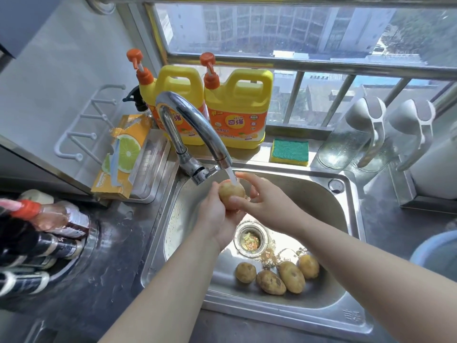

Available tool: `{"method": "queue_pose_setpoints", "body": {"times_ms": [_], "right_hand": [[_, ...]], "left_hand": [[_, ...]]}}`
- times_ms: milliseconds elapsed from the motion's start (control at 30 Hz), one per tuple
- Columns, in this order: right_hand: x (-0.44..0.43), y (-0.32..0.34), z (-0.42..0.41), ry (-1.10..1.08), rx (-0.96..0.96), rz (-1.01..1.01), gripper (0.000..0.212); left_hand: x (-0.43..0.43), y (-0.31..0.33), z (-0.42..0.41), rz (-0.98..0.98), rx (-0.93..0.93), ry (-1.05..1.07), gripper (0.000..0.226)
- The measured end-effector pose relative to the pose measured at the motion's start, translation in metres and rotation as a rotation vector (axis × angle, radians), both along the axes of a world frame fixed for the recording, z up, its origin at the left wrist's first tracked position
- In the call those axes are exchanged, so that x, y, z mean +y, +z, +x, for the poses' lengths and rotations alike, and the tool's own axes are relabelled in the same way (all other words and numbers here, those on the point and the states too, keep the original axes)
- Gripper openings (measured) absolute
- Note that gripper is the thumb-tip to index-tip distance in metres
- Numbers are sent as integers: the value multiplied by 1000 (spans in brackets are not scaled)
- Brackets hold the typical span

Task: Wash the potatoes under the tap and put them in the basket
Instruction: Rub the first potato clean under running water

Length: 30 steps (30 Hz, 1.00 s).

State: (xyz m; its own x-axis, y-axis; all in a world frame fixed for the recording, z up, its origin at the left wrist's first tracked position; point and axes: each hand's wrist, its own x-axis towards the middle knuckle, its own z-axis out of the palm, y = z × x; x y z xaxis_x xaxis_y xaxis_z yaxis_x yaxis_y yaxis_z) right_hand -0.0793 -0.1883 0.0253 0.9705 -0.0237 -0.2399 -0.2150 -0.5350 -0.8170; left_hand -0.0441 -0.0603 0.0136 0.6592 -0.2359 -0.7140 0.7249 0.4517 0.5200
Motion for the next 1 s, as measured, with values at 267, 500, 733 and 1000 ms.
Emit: {"method": "queue_pose_setpoints", "body": {"times_ms": [267, 500, 733, 1000], "right_hand": [[1, -6, 2, -172, 53, 396, 34], [3, -5, -2, -230, 166, 568, 47], [4, -7, 1, -136, 61, 435, 25], [-6, -7, 6, -42, 163, 629, 29]], "left_hand": [[1, 0, -28, 210, -411, -368, 35], [13, -7, -30, 198, -504, -472, 27], [21, -4, -24, 321, -649, -599, 37], [30, -1, -16, 582, -701, -655, 44]]}}
